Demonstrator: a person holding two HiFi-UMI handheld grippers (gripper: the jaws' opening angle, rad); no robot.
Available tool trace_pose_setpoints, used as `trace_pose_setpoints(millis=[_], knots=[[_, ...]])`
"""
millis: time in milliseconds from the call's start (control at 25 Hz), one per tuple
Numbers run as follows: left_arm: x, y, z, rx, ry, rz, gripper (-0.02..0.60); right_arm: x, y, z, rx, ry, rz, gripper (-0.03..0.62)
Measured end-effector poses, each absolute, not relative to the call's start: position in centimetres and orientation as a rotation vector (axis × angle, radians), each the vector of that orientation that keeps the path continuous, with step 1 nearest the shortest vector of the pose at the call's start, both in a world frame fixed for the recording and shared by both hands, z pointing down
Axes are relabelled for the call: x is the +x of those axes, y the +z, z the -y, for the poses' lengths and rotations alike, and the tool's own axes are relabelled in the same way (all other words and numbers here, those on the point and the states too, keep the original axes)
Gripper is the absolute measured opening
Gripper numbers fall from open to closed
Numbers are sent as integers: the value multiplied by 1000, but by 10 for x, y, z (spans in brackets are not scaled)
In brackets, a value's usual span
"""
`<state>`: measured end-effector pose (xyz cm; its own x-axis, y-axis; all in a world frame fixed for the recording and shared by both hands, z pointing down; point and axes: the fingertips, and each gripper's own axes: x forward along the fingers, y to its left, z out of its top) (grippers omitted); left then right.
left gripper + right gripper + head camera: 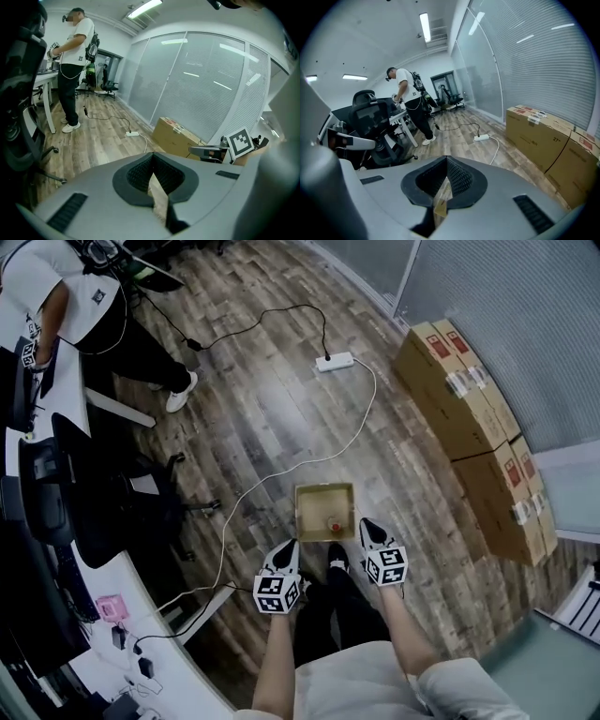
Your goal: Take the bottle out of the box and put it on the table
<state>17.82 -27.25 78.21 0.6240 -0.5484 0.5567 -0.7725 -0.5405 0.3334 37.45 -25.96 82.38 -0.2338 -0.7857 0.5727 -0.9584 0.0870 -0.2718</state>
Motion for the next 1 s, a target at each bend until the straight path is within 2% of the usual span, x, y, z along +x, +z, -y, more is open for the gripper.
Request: trace_pose_setpoints(millis=[440, 1000], knots=[[158, 918, 260, 2266, 587, 974, 14, 355, 945, 251, 1683, 837, 1993, 40], [147, 1074, 218, 2287, 628, 846, 14, 313, 1143, 213, 1424, 1068, 1850, 40]])
